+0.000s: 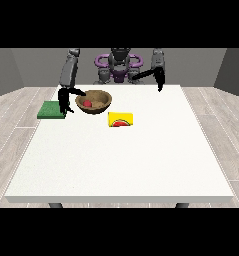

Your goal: Pick the cup and pour the ball into the bowl, then pick the bowl and place it on the pad

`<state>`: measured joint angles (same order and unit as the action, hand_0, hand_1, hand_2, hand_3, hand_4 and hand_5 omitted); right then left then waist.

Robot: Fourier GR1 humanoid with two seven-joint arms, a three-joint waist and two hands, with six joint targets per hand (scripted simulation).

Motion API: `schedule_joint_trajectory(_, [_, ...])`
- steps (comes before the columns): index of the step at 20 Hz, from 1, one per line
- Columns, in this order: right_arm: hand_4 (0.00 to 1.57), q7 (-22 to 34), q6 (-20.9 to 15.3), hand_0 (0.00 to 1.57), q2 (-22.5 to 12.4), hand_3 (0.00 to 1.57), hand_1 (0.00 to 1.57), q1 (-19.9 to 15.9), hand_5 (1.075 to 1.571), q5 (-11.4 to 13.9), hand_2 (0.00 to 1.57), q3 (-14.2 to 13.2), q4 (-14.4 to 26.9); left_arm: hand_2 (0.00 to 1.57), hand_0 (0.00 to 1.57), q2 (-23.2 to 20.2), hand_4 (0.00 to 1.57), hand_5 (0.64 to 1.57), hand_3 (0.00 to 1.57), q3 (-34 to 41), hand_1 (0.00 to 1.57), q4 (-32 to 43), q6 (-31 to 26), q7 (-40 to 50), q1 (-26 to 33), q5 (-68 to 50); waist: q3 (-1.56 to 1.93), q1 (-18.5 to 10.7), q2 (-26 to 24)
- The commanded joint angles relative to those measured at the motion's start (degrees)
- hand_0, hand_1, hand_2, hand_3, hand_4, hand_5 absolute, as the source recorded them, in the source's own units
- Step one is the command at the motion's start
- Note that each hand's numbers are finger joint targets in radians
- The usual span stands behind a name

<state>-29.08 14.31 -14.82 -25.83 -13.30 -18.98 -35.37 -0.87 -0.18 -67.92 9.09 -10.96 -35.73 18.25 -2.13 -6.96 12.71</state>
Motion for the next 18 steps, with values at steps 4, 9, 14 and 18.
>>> schedule_joint_trajectory(4, [0.35,11.3,-4.9,0.0,5.7,0.0,0.0,-4.3,1.546,-1.4,0.0,1.5,-0.2,0.0,0.0,-2.9,0.0,1.564,0.0,3.1,0.0,3.7,-2.8,0.6,2.2,-2.4,2.08,0.8,-5.7])
schedule_joint_trajectory(9, [0.35,5.1,-6.6,0.0,7.5,0.0,0.0,-4.3,1.546,-1.1,0.0,1.1,3.8,0.0,0.0,-3.7,0.0,1.565,0.0,2.8,0.0,-0.3,-5.5,-0.5,3.8,-4.1,2.16,-1.3,-2.1])
schedule_joint_trajectory(14, [1.04,10.8,-15.2,1.57,6.0,1.57,1.57,-1.4,1.553,5.1,1.57,4.7,6.9,0.0,0.0,-3.5,0.0,1.568,0.0,2.6,0.0,-0.8,-5.8,2.1,-0.6,-4.1,2.12,-2.6,-0.9])
schedule_joint_trajectory(18, [1.03,15.8,-17.1,1.57,4.9,1.57,1.57,-1.8,1.551,6.2,1.57,6.1,4.8,0.0,0.0,-3.5,0.0,1.569,0.0,3.7,0.0,1.7,-5.0,-1.3,5.1,-4.6,2.05,-0.5,-5.4])
